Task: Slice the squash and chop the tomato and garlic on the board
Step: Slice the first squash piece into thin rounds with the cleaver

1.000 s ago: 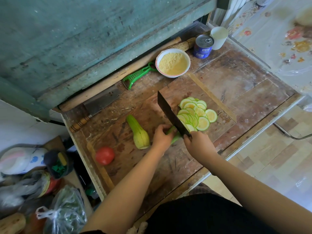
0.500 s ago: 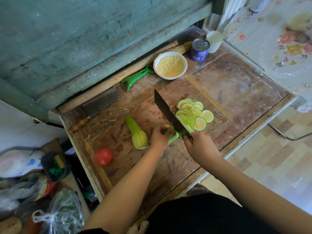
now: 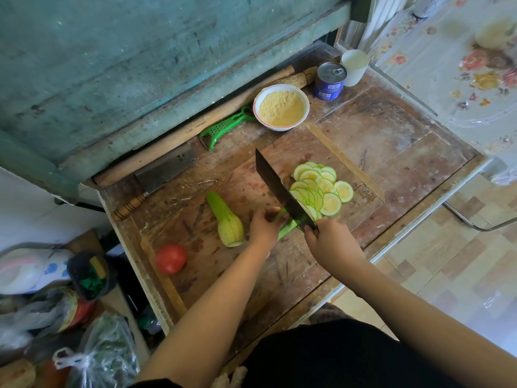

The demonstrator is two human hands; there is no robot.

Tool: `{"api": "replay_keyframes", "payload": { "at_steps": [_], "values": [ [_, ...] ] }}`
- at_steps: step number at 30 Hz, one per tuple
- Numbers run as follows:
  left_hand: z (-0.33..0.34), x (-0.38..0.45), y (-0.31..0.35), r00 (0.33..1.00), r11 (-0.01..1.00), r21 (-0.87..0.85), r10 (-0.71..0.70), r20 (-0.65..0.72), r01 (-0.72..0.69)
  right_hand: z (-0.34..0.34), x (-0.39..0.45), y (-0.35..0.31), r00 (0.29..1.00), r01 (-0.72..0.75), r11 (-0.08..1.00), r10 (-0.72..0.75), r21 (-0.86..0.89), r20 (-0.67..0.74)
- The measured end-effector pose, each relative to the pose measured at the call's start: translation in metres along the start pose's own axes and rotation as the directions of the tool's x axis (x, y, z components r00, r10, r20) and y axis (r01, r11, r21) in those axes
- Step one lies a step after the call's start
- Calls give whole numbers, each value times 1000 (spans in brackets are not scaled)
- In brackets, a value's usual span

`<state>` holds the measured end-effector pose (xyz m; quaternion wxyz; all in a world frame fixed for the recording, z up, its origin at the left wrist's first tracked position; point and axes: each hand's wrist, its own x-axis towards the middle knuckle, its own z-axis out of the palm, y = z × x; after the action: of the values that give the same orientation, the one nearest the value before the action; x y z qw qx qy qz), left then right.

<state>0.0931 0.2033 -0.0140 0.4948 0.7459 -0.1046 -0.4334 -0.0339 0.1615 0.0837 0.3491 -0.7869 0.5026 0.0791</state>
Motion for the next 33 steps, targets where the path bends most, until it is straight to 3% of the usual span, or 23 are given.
{"api": "replay_keyframes", "payload": {
  "at_steps": [14,24,33],
  "values": [
    [0,2,-1,999,1000,7,-16,-28,16,15,21,-3,999,-31,997,34,-67,35],
    [-1,4,-7,1000,990,138,13,8,-14,24,28,2,995,-81,997,82,-18,59],
    [-5,4,-3,999,988,147,36,25,-39,2,7,-1,1000,-2,999,2,36,3]
  ]
}}
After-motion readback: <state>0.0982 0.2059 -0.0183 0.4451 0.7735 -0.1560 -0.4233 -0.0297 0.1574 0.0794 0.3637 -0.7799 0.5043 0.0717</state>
